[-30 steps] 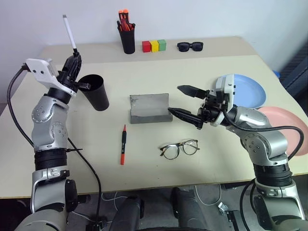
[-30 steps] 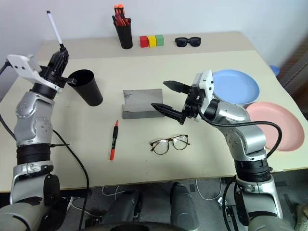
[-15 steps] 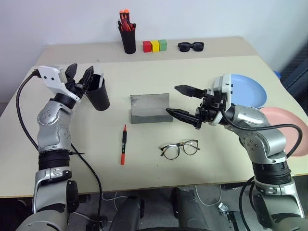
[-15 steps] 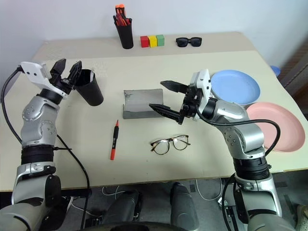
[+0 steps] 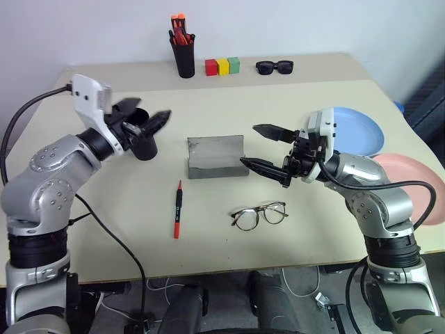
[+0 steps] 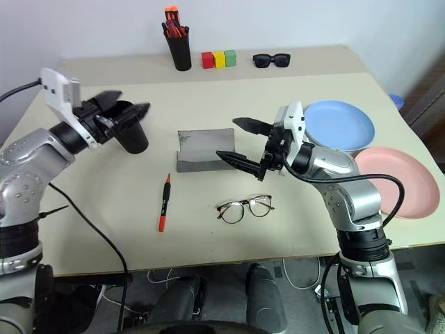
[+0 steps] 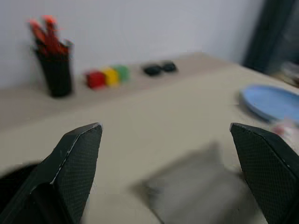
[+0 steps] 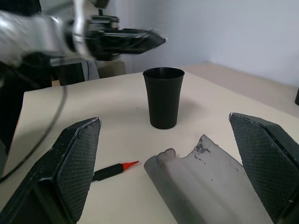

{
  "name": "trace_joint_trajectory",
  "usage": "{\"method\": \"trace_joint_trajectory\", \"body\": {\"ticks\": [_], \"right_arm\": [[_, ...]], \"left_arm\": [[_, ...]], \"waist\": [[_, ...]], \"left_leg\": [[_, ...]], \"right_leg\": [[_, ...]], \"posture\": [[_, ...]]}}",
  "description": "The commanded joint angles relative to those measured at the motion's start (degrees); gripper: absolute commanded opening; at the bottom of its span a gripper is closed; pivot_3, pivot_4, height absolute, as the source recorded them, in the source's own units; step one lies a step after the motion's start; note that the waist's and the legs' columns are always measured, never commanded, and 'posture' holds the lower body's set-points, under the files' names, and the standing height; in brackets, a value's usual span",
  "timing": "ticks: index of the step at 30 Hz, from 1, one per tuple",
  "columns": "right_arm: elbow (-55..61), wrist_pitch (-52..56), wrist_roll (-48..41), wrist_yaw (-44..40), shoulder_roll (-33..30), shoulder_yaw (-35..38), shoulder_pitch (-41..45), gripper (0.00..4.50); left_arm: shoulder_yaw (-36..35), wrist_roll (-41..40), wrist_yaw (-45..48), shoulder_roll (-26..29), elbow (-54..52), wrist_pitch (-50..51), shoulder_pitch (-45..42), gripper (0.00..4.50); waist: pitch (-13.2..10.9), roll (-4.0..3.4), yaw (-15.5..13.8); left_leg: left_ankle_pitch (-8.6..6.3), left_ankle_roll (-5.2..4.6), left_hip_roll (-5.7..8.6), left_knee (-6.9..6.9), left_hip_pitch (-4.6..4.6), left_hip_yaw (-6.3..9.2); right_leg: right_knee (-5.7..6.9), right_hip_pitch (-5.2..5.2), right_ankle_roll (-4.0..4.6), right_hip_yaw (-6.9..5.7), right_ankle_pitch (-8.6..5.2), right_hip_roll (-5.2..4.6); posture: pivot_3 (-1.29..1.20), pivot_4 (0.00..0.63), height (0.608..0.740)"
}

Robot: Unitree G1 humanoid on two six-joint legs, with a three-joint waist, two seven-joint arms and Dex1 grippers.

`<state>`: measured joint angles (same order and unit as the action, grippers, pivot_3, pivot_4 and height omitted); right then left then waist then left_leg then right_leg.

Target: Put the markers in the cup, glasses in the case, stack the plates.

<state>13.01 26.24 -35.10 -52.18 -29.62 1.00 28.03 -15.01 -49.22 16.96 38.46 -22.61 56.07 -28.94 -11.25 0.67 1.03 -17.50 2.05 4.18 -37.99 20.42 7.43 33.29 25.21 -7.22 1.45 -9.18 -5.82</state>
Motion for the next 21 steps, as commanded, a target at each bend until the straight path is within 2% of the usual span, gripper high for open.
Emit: {"method": "trace_joint_trajectory", "body": {"ticks": [1,3,6,8,11,14,17,21], "right_arm": [[-0.08,-1.61,-0.37,-0.47,0.56,1.10,0.69,4.50],[-0.58,-1.62,-0.52,-0.61,0.88,0.88,1.00,4.50],[-0.85,-1.91,-0.28,-0.66,1.48,0.44,1.22,4.50],[-0.93,-1.88,-0.16,-0.64,1.87,0.33,1.36,4.50],[-1.05,-2.04,0.21,-0.56,2.16,0.20,1.34,4.50],[-0.66,-1.86,0.20,-0.41,2.18,0.35,1.05,4.50],[-0.19,-1.66,0.14,0.00,2.10,0.55,0.91,4.50],[0.50,-1.54,0.05,0.36,1.76,0.75,0.38,4.50]], "left_arm": [[-4.27,-6.12,-12.31,-2.30,-5.59,12.92,-0.46,4.47],[-5.43,-9.93,-18.09,-5.41,-7.56,19.24,-0.73,4.47],[-1.46,-2.45,-25.05,-6.27,-11.32,22.82,0.60,4.47],[-2.76,-3.18,-26.61,-10.04,-10.45,26.75,0.59,4.47],[-1.47,-0.97,-30.18,-12.63,-10.03,35.21,0.33,4.47],[0.85,-0.08,-32.47,-11.38,-8.18,36.43,0.47,4.47],[-0.46,-3.96,-34.69,-13.66,-3.68,36.43,-0.04,4.47],[2.14,-11.32,-35.56,-11.65,1.93,36.43,-0.82,4.47]], "waist": [[0.00,0.00,0.00],[0.00,0.00,-0.05],[0.00,0.01,-0.07],[0.01,-0.01,-0.17],[0.01,0.00,-0.33],[0.01,0.00,-0.30],[0.01,0.00,-0.31],[0.01,0.00,-0.31]], "left_leg": [[0.01,0.01,0.00,0.00,-0.01,0.01],[0.02,0.02,-0.01,0.00,-0.02,0.03],[0.02,0.04,0.00,0.00,0.00,0.04],[0.03,0.05,0.01,0.01,-0.01,0.02],[0.04,0.08,0.02,0.00,0.01,0.03],[0.05,0.09,0.02,0.00,0.01,0.03],[0.05,0.09,0.02,0.00,0.00,0.04],[0.05,0.10,0.02,0.00,0.01,0.05]], "right_leg": [[0.01,0.00,0.00,0.00,0.00,0.01],[0.02,0.00,0.01,0.00,0.00,0.04],[0.03,0.01,0.02,0.00,0.00,0.04],[0.02,0.01,0.03,0.01,0.00,0.05],[0.00,0.00,0.03,0.00,0.00,0.05],[0.01,0.00,0.03,0.01,0.00,0.05],[0.00,0.00,0.04,0.01,0.00,0.05],[0.01,0.01,0.04,0.01,0.00,0.05]], "posture": [[0.00,0.150,0.740],[0.00,0.150,0.740],[0.00,0.150,0.740],[0.00,0.150,0.740],[0.00,0.150,0.740],[0.00,0.150,0.740],[0.00,0.150,0.740],[0.00,0.150,0.740]]}}
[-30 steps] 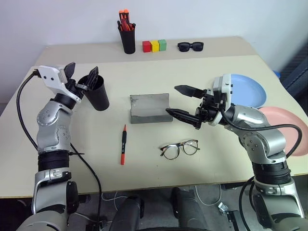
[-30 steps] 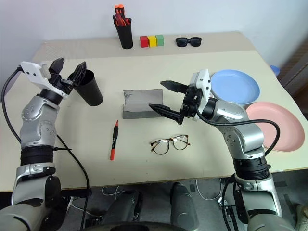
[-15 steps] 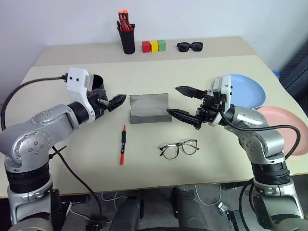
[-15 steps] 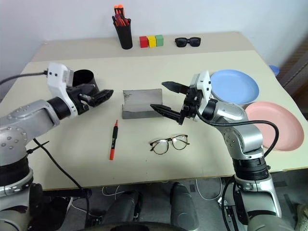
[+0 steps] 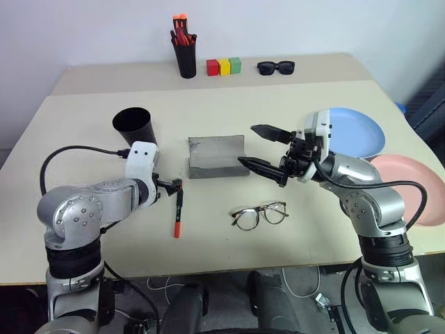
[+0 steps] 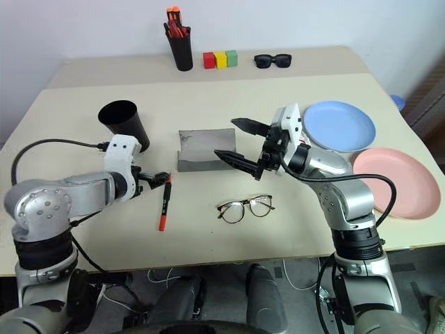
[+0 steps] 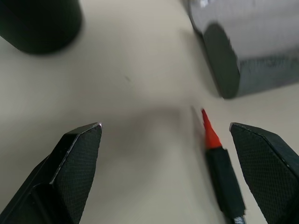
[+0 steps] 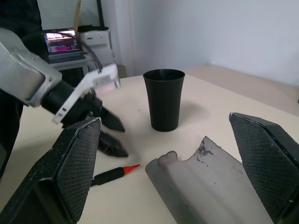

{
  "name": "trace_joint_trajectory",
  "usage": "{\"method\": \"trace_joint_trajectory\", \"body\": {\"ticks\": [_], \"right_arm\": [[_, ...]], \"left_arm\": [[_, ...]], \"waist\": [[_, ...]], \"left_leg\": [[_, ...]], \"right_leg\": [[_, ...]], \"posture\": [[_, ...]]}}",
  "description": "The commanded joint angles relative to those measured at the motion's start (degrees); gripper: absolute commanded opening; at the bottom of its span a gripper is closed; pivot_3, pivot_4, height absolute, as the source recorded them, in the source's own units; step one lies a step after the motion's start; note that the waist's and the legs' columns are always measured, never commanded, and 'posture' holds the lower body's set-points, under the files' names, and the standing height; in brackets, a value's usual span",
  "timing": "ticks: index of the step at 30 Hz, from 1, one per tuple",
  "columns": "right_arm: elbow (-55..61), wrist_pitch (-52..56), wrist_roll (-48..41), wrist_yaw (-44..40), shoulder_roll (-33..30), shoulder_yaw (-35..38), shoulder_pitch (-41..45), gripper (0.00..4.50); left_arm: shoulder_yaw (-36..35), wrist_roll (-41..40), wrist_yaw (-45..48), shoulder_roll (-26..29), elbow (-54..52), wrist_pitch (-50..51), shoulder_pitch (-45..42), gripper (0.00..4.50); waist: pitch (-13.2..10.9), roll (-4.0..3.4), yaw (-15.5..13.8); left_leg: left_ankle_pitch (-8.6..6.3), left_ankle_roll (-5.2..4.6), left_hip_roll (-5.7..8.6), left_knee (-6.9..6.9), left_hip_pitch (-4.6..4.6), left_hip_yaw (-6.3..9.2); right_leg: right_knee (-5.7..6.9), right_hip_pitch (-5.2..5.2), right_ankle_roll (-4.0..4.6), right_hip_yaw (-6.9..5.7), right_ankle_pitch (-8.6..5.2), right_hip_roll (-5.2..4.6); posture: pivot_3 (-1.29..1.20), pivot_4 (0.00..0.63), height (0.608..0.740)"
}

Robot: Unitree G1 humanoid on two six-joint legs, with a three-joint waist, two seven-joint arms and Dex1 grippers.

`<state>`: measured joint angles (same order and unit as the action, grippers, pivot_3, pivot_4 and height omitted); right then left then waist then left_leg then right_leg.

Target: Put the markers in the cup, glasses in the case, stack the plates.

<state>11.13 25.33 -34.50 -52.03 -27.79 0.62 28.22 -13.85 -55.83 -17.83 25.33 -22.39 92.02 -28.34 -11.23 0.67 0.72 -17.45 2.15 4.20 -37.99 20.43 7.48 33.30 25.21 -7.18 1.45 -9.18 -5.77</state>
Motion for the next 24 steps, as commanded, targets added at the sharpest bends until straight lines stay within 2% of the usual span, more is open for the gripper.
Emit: {"method": "trace_joint_trajectory", "body": {"ticks": [1,11,12,13,16,20,21,24], "right_arm": [[2.56,-0.63,-0.52,0.35,-0.08,1.14,0.07,4.50],[2.51,-0.83,-0.29,0.84,-0.61,1.53,-0.10,4.50],[2.36,-0.91,-0.19,0.82,-0.66,1.55,-0.03,4.50],[2.13,-1.09,0.00,0.81,-0.73,1.57,0.05,4.50],[1.96,-0.93,-0.06,0.86,-0.89,1.82,0.10,4.50],[1.87,-0.97,0.26,0.72,-1.32,2.11,0.04,4.50],[1.90,-0.96,0.28,0.75,-1.36,2.14,0.08,4.50],[1.82,-0.88,0.19,0.79,-1.47,2.27,0.06,4.50]], "left_arm": [[1.18,-5.94,-0.86,1.46,2.32,0.48,-1.80,4.47],[5.82,-20.37,-8.14,5.48,6.10,0.48,-2.12,4.47],[5.62,-21.59,-9.41,5.52,6.33,0.48,-1.82,3.98],[5.33,-22.41,-10.98,5.45,6.43,0.48,-1.51,3.76],[4.87,-26.12,-14.18,5.35,7.12,0.48,-0.93,2.36],[6.10,-28.32,-17.14,6.74,7.21,0.47,-1.43,0.28],[6.15,-28.48,-17.63,7.14,7.10,0.47,-1.46,0.02],[5.98,-29.62,-19.77,8.07,6.96,-0.85,-1.77,0.02]], "waist": [[0.00,0.00,0.00],[0.00,0.00,0.02],[0.00,0.00,0.01],[0.00,0.00,-0.01],[0.00,0.00,-0.04],[0.00,0.00,-0.08],[0.00,0.00,-0.07],[0.00,0.00,-0.07]], "left_leg": [[0.00,0.00,0.00,0.00,0.00,0.00],[0.01,0.03,0.00,0.01,0.01,0.01],[0.01,0.03,0.00,0.01,0.01,0.01],[0.01,0.03,0.00,0.01,0.01,0.01],[0.01,0.03,0.00,0.01,0.01,0.01],[0.03,0.06,0.00,0.01,0.01,0.01],[0.03,0.07,0.01,0.01,0.01,0.01],[0.04,0.07,0.01,0.01,0.01,0.01]], "right_leg": [[0.00,0.00,0.00,0.00,0.00,0.00],[0.01,0.03,0.01,0.01,0.00,-0.01],[0.01,0.03,0.01,0.01,0.00,-0.01],[0.00,0.03,0.01,0.01,0.00,-0.01],[0.00,0.02,0.01,0.01,0.00,-0.01],[0.00,0.02,0.01,0.01,0.00,-0.02],[0.00,0.02,0.01,0.01,0.00,-0.02],[0.00,0.02,0.01,0.01,0.00,-0.02]], "posture": [[0.00,0.150,0.740],[0.00,0.150,0.740],[0.00,0.150,0.740],[0.00,0.150,0.740],[0.00,0.150,0.740],[0.00,0.150,0.740],[0.00,0.150,0.740],[0.00,0.150,0.740]]}}
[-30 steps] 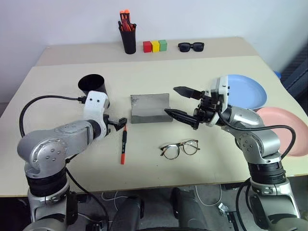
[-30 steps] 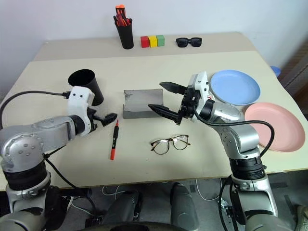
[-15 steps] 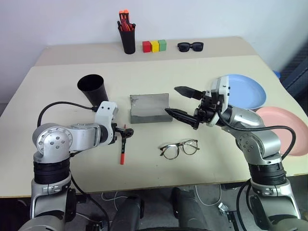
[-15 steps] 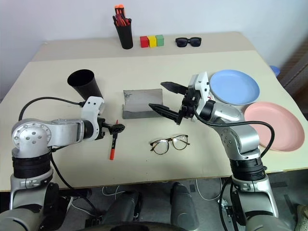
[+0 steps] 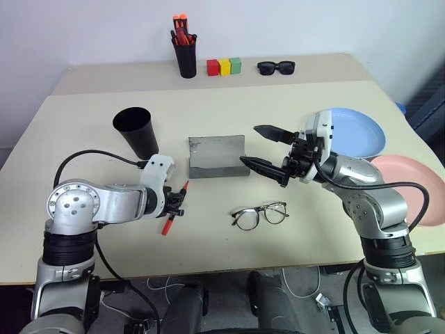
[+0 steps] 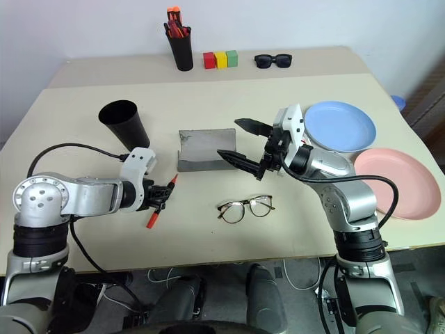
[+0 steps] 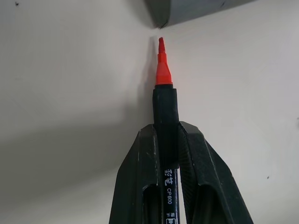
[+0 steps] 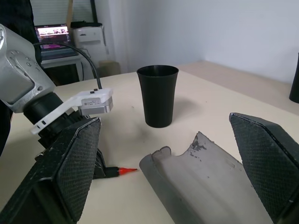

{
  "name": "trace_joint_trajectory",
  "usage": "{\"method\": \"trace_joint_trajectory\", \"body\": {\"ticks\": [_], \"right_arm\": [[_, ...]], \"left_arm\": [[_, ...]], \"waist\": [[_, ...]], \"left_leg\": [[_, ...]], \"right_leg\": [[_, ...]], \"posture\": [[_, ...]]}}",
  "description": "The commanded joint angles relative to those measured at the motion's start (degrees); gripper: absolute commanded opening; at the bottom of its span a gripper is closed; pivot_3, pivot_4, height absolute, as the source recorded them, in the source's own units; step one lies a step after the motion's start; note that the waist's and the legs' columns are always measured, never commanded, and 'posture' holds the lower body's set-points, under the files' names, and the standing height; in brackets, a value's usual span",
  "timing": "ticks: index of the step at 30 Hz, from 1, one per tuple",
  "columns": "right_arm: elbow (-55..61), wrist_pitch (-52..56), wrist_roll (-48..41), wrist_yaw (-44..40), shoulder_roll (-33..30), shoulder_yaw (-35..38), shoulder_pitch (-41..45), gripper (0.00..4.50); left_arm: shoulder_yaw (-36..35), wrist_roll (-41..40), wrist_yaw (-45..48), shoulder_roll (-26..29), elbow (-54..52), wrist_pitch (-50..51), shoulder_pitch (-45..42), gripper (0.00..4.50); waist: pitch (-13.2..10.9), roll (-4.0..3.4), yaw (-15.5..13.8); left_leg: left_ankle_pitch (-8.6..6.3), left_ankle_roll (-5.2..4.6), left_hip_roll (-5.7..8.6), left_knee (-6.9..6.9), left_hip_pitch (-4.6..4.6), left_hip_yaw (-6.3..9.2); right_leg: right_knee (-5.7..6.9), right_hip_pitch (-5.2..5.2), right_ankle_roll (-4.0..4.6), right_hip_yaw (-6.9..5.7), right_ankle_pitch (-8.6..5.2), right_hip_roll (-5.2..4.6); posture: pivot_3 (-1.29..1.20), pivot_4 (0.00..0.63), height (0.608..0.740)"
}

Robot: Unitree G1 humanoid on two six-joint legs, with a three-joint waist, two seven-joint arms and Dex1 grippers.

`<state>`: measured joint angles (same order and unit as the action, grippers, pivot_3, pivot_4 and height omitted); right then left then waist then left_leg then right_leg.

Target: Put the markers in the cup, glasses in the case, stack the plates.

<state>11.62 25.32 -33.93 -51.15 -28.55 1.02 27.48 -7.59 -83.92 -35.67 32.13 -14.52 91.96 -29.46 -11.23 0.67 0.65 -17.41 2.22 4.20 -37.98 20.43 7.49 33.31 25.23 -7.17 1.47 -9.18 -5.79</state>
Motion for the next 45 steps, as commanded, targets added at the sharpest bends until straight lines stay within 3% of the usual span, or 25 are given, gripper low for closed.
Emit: {"method": "trace_joint_trajectory", "body": {"ticks": [1,6,11,12,14,16,24,35,45], "right_arm": [[1.27,-0.82,-0.42,-0.11,-0.73,1.88,0.80,4.50],[0.99,-0.96,-0.28,-0.76,-1.15,1.83,0.45,4.50],[0.86,0.36,-1.76,-1.75,-1.22,1.72,0.34,4.50],[0.98,0.17,-1.81,-2.02,-1.01,1.51,0.34,4.50],[1.24,-0.04,-2.82,-1.90,0.20,1.80,0.88,4.50],[1.56,0.13,-3.28,-1.50,0.87,1.80,1.51,4.50],[1.27,-0.22,-2.39,-1.33,0.60,1.26,2.00,4.50],[1.53,-0.23,-1.92,-1.01,0.69,1.03,2.00,4.50],[2.18,-0.23,-1.55,-0.86,0.09,1.30,1.44,4.50]], "left_arm": [[-0.15,-1.60,-2.35,1.70,-1.07,-0.97,-0.80,0.02],[-2.30,-0.47,-3.28,6.48,-2.73,-1.76,-3.97,0.02],[-3.10,5.04,5.96,13.30,-3.86,-4.17,-8.57,0.02],[-2.51,7.83,10.62,13.31,-5.71,-8.36,-9.24,0.02],[-6.06,7.99,21.19,8.31,-6.36,-18.31,-9.66,0.02],[-4.95,16.81,28.89,7.23,-7.29,-29.11,-9.81,0.02],[-0.86,42.44,49.74,8.11,2.27,-57.65,-12.97,0.02],[-7.10,56.25,58.14,1.23,29.39,-87.48,-16.00,0.02],[-7.64,61.03,60.81,-2.60,37.92,-96.11,-13.93,0.02]], "waist": [[0.00,0.00,0.02],[0.00,0.00,0.00],[0.00,0.00,0.03],[0.00,0.00,0.01],[0.00,0.00,-0.26],[-0.01,0.02,-0.18],[-0.01,0.01,0.14],[-0.01,0.02,0.01],[-0.02,0.03,0.09]], "left_leg": [[0.00,0.00,0.00,0.00,0.00,0.00],[0.01,0.02,0.00,0.00,0.02,0.00],[0.01,0.03,0.01,0.03,0.02,-0.03],[0.02,0.03,0.01,0.03,0.03,-0.03],[0.02,0.03,0.02,0.03,0.04,-0.04],[0.04,0.07,0.02,0.02,0.05,-0.04],[0.05,0.07,-0.02,0.10,0.05,-0.17],[0.02,0.02,-0.02,0.07,0.05,-0.16],[-0.01,-0.03,-0.02,0.04,0.07,-0.14]], "right_leg": [[0.00,0.00,0.00,0.00,0.00,0.00],[0.01,0.01,0.00,0.00,0.00,0.00],[-0.02,0.02,0.00,0.00,0.00,0.01],[-0.03,0.02,0.00,0.00,0.00,0.01],[-0.06,0.00,0.00,0.00,0.00,0.00],[-0.13,-0.04,0.00,0.00,0.00,-0.02],[-0.18,0.02,0.01,0.01,0.00,0.00],[-0.18,0.01,-0.01,0.00,0.02,0.00],[-0.16,0.02,-0.02,0.00,0.02,-0.01]], "posture": [[0.00,0.150,0.740],[0.00,0.150,0.740],[0.00,0.150,0.740],[0.00,0.150,0.740],[0.00,0.150,0.740],[0.00,0.150,0.740],[0.00,0.150,0.740],[0.00,0.150,0.740],[0.00,0.150,0.740]]}}
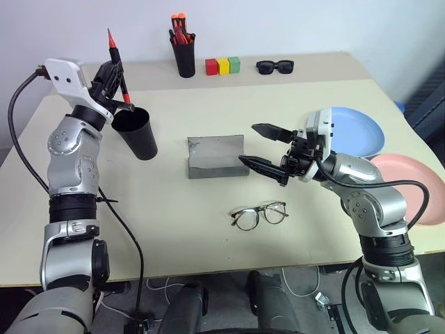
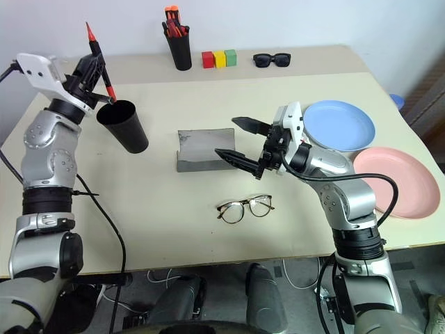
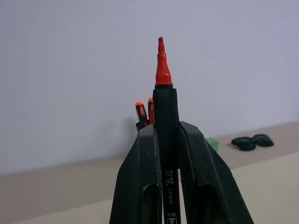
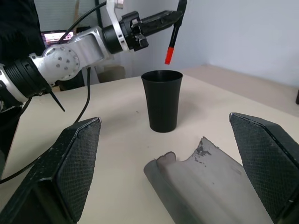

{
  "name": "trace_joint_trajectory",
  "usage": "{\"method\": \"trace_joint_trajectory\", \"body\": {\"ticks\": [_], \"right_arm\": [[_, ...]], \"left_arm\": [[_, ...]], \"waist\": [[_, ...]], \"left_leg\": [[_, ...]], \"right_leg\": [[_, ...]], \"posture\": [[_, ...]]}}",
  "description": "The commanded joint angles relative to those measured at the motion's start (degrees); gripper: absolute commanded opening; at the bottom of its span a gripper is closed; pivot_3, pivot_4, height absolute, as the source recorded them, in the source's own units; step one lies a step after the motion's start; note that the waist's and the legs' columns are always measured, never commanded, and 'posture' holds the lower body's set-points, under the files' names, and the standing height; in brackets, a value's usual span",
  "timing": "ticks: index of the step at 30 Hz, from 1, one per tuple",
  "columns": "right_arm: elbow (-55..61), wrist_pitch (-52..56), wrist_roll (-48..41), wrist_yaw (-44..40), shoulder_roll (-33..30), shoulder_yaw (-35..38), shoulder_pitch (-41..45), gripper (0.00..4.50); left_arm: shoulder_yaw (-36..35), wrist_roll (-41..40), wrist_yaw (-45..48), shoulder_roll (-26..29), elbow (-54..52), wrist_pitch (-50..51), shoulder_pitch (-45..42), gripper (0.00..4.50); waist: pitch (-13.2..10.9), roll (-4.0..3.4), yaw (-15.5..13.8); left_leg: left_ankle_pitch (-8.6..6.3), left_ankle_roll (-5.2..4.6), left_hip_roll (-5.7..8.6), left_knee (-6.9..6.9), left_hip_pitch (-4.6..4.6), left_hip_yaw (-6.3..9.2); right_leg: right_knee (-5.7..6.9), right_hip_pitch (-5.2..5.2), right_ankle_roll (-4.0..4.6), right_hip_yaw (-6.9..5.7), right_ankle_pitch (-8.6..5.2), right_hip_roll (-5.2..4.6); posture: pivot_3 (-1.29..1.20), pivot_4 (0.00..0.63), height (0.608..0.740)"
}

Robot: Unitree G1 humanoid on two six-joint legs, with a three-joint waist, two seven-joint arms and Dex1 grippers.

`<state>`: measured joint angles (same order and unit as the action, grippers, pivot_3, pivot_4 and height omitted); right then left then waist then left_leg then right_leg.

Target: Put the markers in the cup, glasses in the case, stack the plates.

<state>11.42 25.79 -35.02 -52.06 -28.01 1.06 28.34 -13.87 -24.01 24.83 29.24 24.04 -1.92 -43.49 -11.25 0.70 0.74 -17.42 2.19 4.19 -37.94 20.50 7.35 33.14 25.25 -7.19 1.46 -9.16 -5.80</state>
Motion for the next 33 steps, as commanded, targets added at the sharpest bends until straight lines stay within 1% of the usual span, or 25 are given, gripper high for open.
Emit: {"method": "trace_joint_trajectory", "body": {"ticks": [1,3,5,6,7,9,11,12,17,20,22,25,29,32,33], "right_arm": [[2.38,-0.79,-0.29,0.04,-0.59,1.25,0.36,4.50],[2.40,-0.95,-0.06,0.02,-0.77,1.25,0.10,4.50],[2.19,-1.01,0.06,0.08,-0.75,1.21,0.31,4.50],[2.04,-1.06,0.17,0.11,-0.67,1.18,0.45,4.50],[1.95,-1.08,0.25,0.13,-0.62,1.16,0.53,4.50],[1.93,-1.16,0.39,0.17,-0.50,1.11,0.49,4.50],[2.05,-1.21,0.45,0.25,-0.42,1.08,0.36,4.50],[2.11,-1.26,0.47,0.28,-0.39,1.07,0.29,4.50],[1.72,-1.44,0.62,0.29,-0.17,1.14,0.22,4.50],[1.31,-1.68,0.95,-0.02,-0.44,1.12,0.04,4.50],[0.10,-2.89,2.88,-0.94,-1.70,0.62,-0.68,4.50],[-2.74,-5.60,5.60,-1.55,-3.39,1.52,-1.71,4.50],[-3.01,-6.78,6.31,-1.68,-5.60,3.18,-3.60,4.50],[-0.69,-6.02,5.82,-0.30,-5.10,3.34,-4.87,4.50],[0.01,-5.88,5.87,0.26,-4.72,3.20,-5.08,4.50]], "left_arm": [[-1.56,1.51,0.32,0.31,-0.21,-2.60,0.58,0.02],[-1.94,1.53,0.47,0.13,0.09,-2.51,1.18,0.02],[-1.77,1.40,1.06,-0.21,-0.46,-2.05,1.72,0.98],[-1.74,1.24,1.21,-0.41,-0.77,-1.68,1.91,1.33],[-1.74,1.18,1.28,-0.54,-0.97,-1.46,2.02,1.81],[-1.59,1.54,1.37,-0.61,-1.55,-1.52,2.25,2.91],[-1.62,1.35,1.67,-0.62,-2.32,-1.05,2.40,3.88],[-1.74,0.99,1.85,-0.67,-2.72,-0.63,2.43,4.44],[-0.63,-3.24,6.87,-0.27,-9.00,5.88,1.24,4.44],[1.35,-7.80,12.03,-0.55,-12.85,14.14,-0.65,4.44],[3.68,-9.70,16.65,-0.63,-14.15,18.95,-1.43,4.44],[10.16,-6.30,24.38,0.15,-13.36,20.51,-1.37,4.44],[16.21,-6.70,32.79,0.09,-13.29,26.64,-1.17,4.44],[19.72,-5.90,37.95,0.05,-11.32,29.73,-2.23,4.44],[21.31,-4.18,39.55,0.33,-9.78,29.06,-2.66,4.44]], "waist": [[0.00,0.00,0.01],[0.00,0.00,0.02],[0.00,0.00,-0.01],[0.00,0.00,-0.01],[0.00,0.00,-0.02],[0.00,0.00,-0.09],[0.00,0.00,-0.07],[0.00,0.00,-0.05],[0.00,0.00,-0.02],[0.00,0.00,-0.04],[0.00,0.00,-0.10],[0.00,0.00,-0.01],[0.00,-0.01,0.27],[0.00,-0.01,0.43],[-0.01,-0.01,0.40]], "left_leg": [[0.00,0.00,0.00,0.00,0.00,0.00],[0.00,-0.01,0.00,0.00,0.00,0.00],[-0.01,-0.01,0.00,0.00,0.00,0.00],[-0.01,-0.01,0.00,0.00,0.00,0.00],[-0.01,-0.01,0.00,0.00,-0.01,0.00],[-0.01,-0.01,0.00,-0.01,0.00,0.00],[-0.01,-0.01,0.00,-0.01,0.00,0.01],[-0.01,-0.01,0.00,-0.01,0.00,0.01],[-0.01,-0.01,0.00,-0.01,0.00,0.01],[-0.01,-0.01,0.00,-0.01,0.00,0.01],[-0.01,-0.01,0.00,-0.03,0.00,0.01],[-0.02,-0.03,0.04,-0.04,-0.04,0.01],[-0.03,-0.05,0.01,-0.03,-0.03,-0.01],[-0.04,-0.08,-0.01,-0.02,-0.04,-0.02],[-0.05,-0.09,-0.02,-0.02,-0.04,-0.02]], "right_leg": [[0.00,0.00,0.00,0.00,0.00,0.00],[0.01,0.00,0.00,0.00,0.00,0.00],[0.01,0.00,0.00,0.00,0.00,0.00],[0.01,0.00,0.00,0.00,0.00,0.00],[0.01,0.00,0.00,0.00,0.00,0.00],[0.02,0.00,0.00,0.00,0.00,0.00],[0.02,0.00,0.00,0.00,0.00,0.00],[0.02,0.00,0.00,0.00,0.00,0.00],[0.03,0.00,0.00,0.00,0.00,0.00],[0.03,0.00,0.00,0.00,0.00,0.00],[0.05,-0.01,0.00,-0.01,0.00,0.00],[0.04,-0.08,-0.01,-0.01,0.00,0.00],[0.05,-0.03,0.00,-0.01,-0.01,0.03],[0.06,-0.02,0.01,0.00,-0.01,0.04],[0.06,-0.02,0.01,0.00,-0.01,0.04]], "posture": [[0.00,0.150,0.740],[0.00,0.150,0.740],[0.00,0.150,0.740],[0.00,0.150,0.740],[0.00,0.150,0.740],[0.00,0.150,0.740],[0.00,0.150,0.740],[0.00,0.150,0.740],[0.00,0.150,0.740],[0.00,0.150,0.740],[0.00,0.150,0.740],[0.00,0.150,0.740],[0.00,0.150,0.740],[0.00,0.150,0.740],[0.00,0.150,0.740]]}}
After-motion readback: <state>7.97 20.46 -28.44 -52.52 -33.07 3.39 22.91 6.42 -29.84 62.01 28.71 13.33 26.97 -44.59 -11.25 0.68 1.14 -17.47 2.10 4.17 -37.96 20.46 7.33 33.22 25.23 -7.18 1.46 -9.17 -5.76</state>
